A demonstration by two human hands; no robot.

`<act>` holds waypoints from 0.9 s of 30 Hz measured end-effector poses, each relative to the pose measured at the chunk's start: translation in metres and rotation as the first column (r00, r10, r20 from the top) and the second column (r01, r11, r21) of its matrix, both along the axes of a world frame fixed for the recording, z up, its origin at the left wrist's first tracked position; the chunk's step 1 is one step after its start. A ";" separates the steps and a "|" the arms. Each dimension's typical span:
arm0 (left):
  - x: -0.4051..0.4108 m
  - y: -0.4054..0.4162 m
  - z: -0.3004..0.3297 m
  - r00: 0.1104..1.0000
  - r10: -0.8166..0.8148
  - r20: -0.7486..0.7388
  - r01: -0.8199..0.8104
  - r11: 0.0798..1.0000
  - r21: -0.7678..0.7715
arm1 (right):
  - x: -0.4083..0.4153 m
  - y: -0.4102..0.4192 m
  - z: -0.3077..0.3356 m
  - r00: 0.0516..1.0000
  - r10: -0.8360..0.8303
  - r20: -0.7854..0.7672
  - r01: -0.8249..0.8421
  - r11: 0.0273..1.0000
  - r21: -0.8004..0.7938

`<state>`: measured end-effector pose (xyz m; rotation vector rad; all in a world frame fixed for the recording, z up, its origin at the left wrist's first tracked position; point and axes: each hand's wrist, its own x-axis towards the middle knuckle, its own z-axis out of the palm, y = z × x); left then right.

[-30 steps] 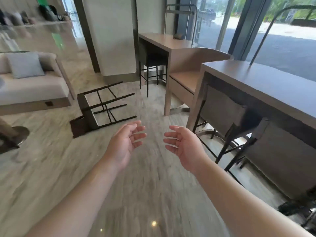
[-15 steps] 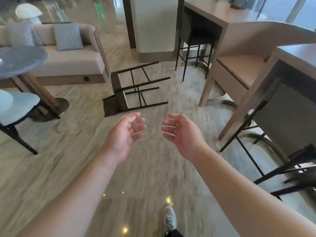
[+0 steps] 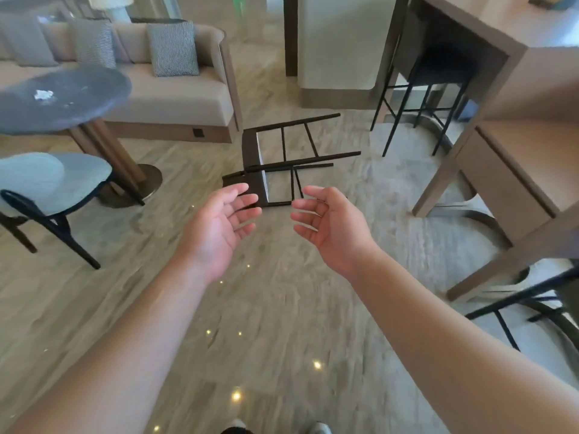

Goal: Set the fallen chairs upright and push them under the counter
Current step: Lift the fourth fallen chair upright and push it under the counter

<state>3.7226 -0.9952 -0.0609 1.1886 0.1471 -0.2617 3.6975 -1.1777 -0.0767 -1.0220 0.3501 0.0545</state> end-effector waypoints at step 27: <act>0.437 0.292 -0.027 1.000 0.027 0.009 -0.027 0.998 -0.054 | 0.444 0.258 -0.007 0.999 0.003 -0.041 -0.012 0.979 -0.203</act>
